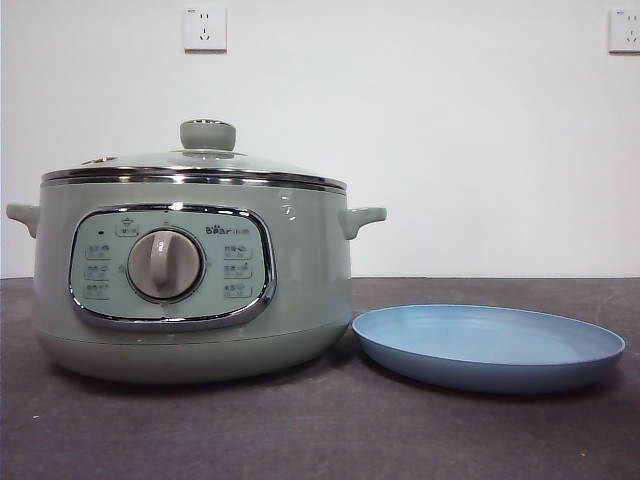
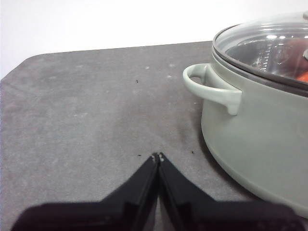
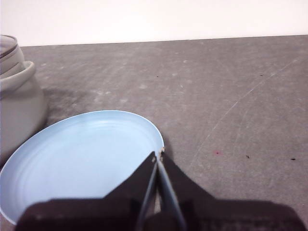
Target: Take the pumpkin out from the steamer,put the pumpkin in the blue plate,close the lid
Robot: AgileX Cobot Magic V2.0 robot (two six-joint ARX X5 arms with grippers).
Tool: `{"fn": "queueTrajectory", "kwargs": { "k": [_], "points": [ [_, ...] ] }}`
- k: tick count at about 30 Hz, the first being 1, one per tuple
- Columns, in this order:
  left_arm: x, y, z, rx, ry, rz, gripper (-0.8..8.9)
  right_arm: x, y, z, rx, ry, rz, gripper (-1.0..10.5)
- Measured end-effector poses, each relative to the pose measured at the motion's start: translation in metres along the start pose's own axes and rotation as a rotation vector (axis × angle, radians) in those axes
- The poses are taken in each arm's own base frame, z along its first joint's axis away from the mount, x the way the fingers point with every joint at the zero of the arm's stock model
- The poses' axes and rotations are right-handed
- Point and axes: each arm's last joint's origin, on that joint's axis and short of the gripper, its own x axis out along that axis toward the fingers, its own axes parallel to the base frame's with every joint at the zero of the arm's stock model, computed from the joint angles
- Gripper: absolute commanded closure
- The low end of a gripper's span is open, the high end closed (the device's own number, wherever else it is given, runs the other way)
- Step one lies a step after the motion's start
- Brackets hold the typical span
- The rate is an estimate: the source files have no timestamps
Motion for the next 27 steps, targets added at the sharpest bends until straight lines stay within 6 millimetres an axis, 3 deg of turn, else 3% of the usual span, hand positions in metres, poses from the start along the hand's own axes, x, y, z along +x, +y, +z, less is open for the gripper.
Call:
{"fn": "queueTrajectory", "kwargs": {
  "k": [5,12,21,24,27],
  "points": [
    [0.0,-0.001,0.0,-0.035,-0.002,-0.033,8.16,0.0,0.0,0.0,0.045,0.0,0.0,9.5],
    [-0.001,-0.006,0.002,-0.305,0.011,-0.223,8.16,0.0,0.0,0.0,0.251,0.0,0.0,9.5],
    [-0.001,-0.007,0.002,-0.385,0.02,-0.231,8.21,-0.001,0.0,0.001,0.299,0.012,0.0,9.5],
    [-0.003,-0.006,0.007,-0.393,0.02,-0.231,8.21,-0.004,0.001,0.007,0.302,0.011,0.001,9.6],
    [-0.01,-0.006,0.024,-0.393,-0.021,-0.237,8.21,-0.01,0.002,0.026,0.3,-0.031,0.01,9.6]
  ]
}}
